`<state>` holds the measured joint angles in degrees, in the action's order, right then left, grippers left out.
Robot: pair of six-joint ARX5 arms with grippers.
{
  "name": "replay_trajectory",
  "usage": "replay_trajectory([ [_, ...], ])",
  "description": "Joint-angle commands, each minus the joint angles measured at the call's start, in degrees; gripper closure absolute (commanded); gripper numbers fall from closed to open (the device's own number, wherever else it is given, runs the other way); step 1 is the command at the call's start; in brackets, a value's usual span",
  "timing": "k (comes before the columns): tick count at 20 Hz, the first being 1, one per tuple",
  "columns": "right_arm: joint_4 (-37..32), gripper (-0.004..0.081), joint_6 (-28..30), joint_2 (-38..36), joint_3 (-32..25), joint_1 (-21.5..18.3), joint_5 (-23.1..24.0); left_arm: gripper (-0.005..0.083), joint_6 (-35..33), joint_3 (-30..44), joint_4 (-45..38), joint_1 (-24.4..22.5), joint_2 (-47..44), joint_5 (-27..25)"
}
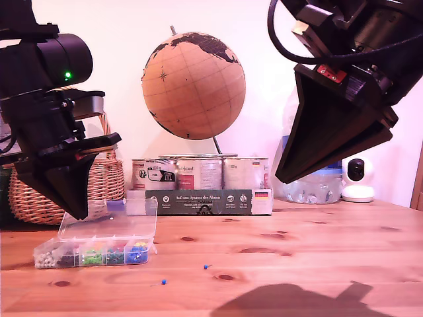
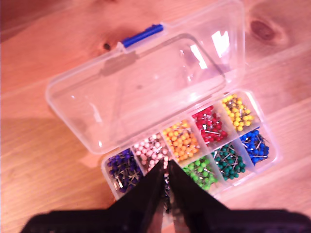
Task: Sort the loose pins on the table into their correct compartments
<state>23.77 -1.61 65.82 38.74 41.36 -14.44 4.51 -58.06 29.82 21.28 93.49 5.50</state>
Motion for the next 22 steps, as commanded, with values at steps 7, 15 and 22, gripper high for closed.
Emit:
replay_trajectory([
  [7,-0.24,0.0782,0.13,0.39,0.0,0.26,-0.04,0.0794,-0.02,-0.13,-1.2,0.11,4.15,0.09],
  [15,-0.28,0.0782,0.13,0.39,0.0,0.26,-0.04,0.0794,-0.04,-0.13,-1.64,0.09,4.44,0.04],
  [22,-0.31,0.0782,0.13,0.39,0.0,0.26,-0.04,0.0721,-0.02,-0.13,-1.51,0.09,4.44,0.04],
])
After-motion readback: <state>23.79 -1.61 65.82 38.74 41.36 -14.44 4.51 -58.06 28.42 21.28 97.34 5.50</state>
